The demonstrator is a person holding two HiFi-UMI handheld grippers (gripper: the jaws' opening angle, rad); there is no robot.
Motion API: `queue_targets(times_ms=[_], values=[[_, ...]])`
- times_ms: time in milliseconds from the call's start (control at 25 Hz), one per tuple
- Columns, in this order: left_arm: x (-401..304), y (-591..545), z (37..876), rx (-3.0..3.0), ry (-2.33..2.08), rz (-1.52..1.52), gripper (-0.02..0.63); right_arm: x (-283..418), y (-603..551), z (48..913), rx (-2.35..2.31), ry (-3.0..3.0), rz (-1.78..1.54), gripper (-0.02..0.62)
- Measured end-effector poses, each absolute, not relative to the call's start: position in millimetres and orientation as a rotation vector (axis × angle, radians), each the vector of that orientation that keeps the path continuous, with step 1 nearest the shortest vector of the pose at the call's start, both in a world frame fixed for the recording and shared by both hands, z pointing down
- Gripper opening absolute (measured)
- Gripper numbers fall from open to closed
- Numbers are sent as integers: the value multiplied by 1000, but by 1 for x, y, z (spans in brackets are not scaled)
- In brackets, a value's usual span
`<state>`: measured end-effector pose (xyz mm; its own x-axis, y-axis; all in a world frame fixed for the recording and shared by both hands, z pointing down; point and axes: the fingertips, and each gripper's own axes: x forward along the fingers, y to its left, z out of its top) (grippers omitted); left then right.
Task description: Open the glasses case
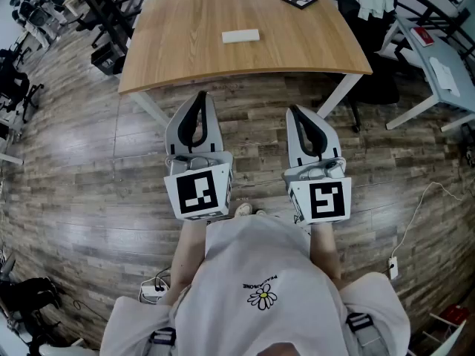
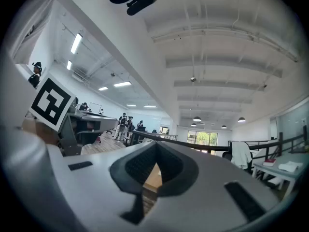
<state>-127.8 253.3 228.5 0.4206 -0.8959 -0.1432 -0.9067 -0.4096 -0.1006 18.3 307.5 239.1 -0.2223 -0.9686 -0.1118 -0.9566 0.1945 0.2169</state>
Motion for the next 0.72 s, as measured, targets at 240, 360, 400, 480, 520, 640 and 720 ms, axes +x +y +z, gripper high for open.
queue_targets(times_ms=[240, 360, 400, 480, 520, 640, 720], values=[[-135, 249, 231, -2517, 1599, 112, 17, 10, 305, 239, 1926, -2390, -379, 6], [-133, 249, 233, -2518, 1594, 111, 17, 11, 306, 239, 1924, -2402, -373, 6], [-133, 249, 234, -2519, 1592, 106, 17, 11, 307, 240, 1920, -2420, -359, 6], [-132, 248, 235, -2520, 1593, 98, 17, 11, 308, 242, 1901, -2495, -298, 6], [-133, 248, 236, -2520, 1596, 95, 17, 11, 309, 242, 1896, -2538, -258, 6], [-133, 249, 236, -2517, 1609, 90, 17, 16, 312, 244, 1907, -2587, -197, 6], [-133, 249, 237, -2509, 1616, 78, 17, 20, 313, 245, 1903, -2580, -213, 6]])
